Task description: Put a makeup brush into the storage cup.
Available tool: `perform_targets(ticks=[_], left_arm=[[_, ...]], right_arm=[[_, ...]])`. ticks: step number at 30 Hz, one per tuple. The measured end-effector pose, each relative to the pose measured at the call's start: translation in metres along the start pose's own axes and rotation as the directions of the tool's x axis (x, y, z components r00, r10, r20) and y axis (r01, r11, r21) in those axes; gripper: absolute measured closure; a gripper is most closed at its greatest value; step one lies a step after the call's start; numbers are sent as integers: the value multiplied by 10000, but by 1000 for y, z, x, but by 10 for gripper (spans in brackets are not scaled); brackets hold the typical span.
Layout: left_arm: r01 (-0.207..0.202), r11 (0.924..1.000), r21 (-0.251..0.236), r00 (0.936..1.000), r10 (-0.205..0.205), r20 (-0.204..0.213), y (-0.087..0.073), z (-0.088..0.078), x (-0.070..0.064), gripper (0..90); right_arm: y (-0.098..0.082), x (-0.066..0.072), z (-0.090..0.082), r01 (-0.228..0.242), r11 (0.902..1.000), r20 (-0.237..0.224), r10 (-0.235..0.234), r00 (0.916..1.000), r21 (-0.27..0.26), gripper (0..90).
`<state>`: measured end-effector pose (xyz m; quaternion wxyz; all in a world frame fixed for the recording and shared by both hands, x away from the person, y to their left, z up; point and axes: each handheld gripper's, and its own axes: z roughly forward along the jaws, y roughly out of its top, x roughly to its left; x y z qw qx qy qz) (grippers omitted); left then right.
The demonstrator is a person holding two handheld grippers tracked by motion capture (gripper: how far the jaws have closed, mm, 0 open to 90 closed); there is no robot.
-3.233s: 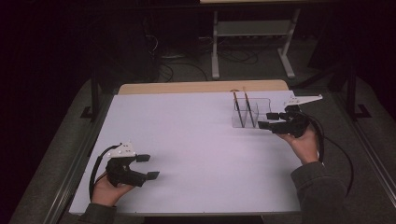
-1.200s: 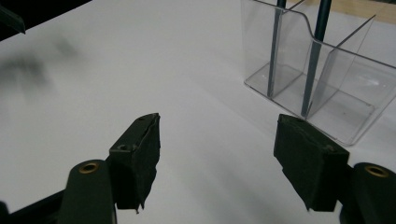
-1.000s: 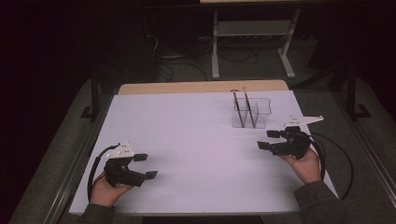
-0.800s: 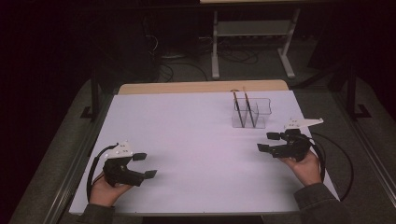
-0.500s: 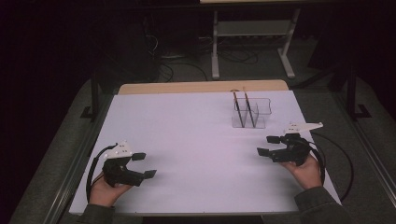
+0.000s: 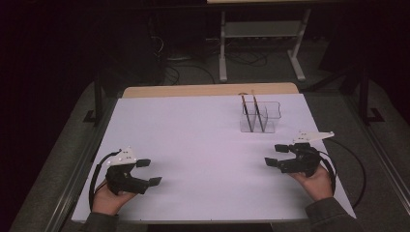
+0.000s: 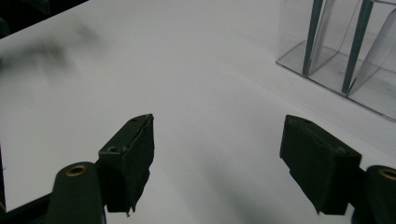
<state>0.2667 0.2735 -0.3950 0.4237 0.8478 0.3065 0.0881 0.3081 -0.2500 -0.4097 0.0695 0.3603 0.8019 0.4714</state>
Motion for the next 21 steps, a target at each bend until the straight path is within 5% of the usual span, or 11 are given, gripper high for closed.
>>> perform_targets(ticks=[21], left_arm=[[121, 9999, -26, 9999, -121, -97, -4, -1, 0, 187]], right_arm=[[-9, 7, 6, 146, 9997, 181, -150, 9997, 203, 199]])
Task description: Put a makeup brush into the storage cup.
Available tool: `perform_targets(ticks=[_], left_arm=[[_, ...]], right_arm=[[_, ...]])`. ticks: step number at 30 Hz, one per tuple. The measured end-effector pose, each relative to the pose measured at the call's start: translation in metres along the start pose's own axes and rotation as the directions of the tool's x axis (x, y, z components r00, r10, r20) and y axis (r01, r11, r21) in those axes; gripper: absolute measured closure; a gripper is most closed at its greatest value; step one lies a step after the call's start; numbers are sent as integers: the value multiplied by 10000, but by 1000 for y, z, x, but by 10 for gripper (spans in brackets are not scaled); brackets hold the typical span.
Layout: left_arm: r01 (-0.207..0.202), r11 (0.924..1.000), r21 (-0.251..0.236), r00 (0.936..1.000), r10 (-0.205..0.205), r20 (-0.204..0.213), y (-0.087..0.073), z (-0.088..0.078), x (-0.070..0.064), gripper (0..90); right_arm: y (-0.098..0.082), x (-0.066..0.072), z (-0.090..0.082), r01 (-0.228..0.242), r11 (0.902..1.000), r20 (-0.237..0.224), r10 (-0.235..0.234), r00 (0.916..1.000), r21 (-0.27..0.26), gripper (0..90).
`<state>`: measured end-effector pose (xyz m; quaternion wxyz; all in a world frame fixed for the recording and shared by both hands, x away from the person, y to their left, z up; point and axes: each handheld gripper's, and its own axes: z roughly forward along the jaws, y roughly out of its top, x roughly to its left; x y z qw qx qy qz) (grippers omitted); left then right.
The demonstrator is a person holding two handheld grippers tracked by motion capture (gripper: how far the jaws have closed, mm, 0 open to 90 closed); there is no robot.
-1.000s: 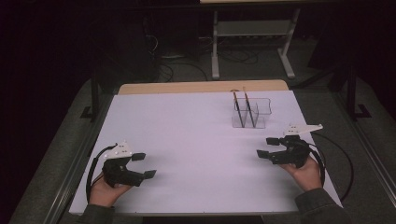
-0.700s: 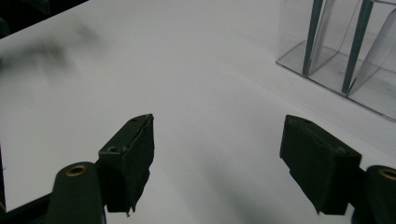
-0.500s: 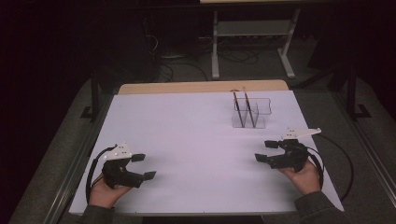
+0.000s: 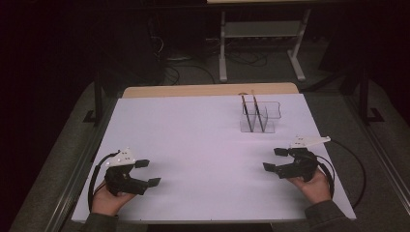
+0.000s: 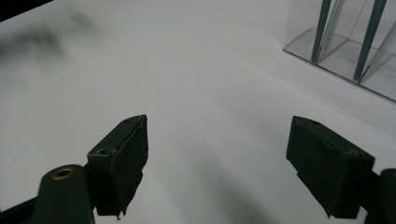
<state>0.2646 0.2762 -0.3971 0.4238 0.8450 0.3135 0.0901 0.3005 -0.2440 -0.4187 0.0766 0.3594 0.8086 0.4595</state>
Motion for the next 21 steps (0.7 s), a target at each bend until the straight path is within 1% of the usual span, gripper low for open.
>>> perform_targets(ticks=[1, 4, 6, 11, 14, 18, 21], left_arm=[[-8, 10000, 16, 10000, 8, 9, 0, 0, 0, 187], [1, 10000, -9, 10000, -1, 5, -1, 0, 0, 186], [31, 10000, -65, 10000, -31, -4, -1, 0, 0, 186], [25, 10000, -2, 10000, -25, 8, -2, 0, 0, 182], [-19, 10000, 33, 10000, 19, 9, -3, 1, 0, 181], [-28, 10000, 70, 10000, 27, 24, -3, 2, 0, 180], [-30, 10000, 61, 10000, 29, 28, -3, 2, 0, 180]], right_arm=[[-1, 1, 0, -66, 10000, 17, 66, 10000, 43, 199], [-2, 1, 1, 32, 10000, 35, -32, 10000, 50, 194], [-3, 2, 1, -16, 10000, 42, 15, 10000, 69, 189], [-4, 3, 2, -20, 10000, 56, 20, 10000, 38, 181], [-5, 3, 3, 63, 10000, 82, -63, 9999, -4, 179], [-6, 4, 3, 18, 10000, 70, -18, 10000, -1, 177], [-7, 4, 3, 129, 9999, 82, -130, 9999, 21, 176]])
